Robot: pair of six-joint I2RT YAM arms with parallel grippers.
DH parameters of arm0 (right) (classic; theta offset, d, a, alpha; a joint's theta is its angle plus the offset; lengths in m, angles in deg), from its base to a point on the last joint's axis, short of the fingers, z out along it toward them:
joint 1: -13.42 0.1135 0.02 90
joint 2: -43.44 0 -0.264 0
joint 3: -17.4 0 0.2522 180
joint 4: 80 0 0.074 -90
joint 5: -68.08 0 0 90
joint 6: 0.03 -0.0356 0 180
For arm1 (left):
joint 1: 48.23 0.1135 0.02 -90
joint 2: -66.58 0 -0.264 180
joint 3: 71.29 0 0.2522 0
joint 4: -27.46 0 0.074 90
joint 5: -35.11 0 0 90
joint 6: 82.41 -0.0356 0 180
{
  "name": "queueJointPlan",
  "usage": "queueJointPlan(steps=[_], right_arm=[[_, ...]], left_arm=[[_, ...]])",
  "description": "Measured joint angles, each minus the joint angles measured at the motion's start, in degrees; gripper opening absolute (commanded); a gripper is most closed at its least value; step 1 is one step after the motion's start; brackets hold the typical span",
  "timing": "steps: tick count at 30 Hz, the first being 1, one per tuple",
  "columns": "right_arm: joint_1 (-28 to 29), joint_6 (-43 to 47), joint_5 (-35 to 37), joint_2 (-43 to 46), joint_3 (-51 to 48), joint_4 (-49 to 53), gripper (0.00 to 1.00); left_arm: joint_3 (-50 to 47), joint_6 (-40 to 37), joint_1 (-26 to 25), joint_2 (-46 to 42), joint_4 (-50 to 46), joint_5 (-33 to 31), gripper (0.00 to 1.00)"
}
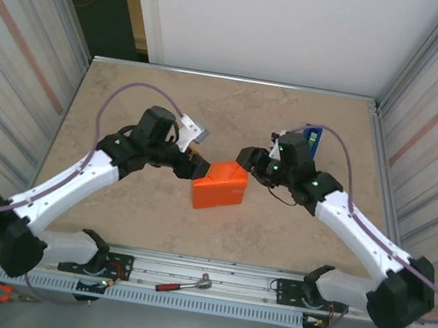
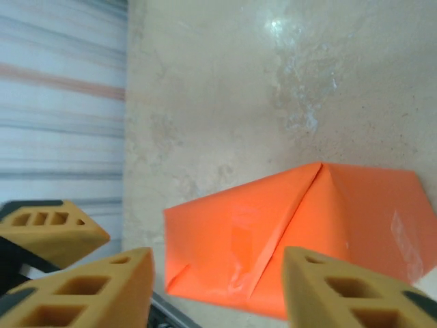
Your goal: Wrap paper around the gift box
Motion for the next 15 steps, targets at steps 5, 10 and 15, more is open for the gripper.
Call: queueJointPlan(steps=[5,10,15], right_arm=[[-1.5,1.8,2.5,9.2,-5.2,2.9,0.91],[-1.7,4.0,3.5,13.5,-12.7,5.8,0.96],[-1.1,5.6,3.6,16.0,-21.9,5.3,0.97]], left_arm=[[-9.3,4.0,0.0,-7.7,2.0,-2.3,0.99],[-20.3,8.6,-1.6,-15.8,3.2,-7.4,0.99],[-29.2,14.3,-3.8,-21.4,7.0,-11.2,0.99]])
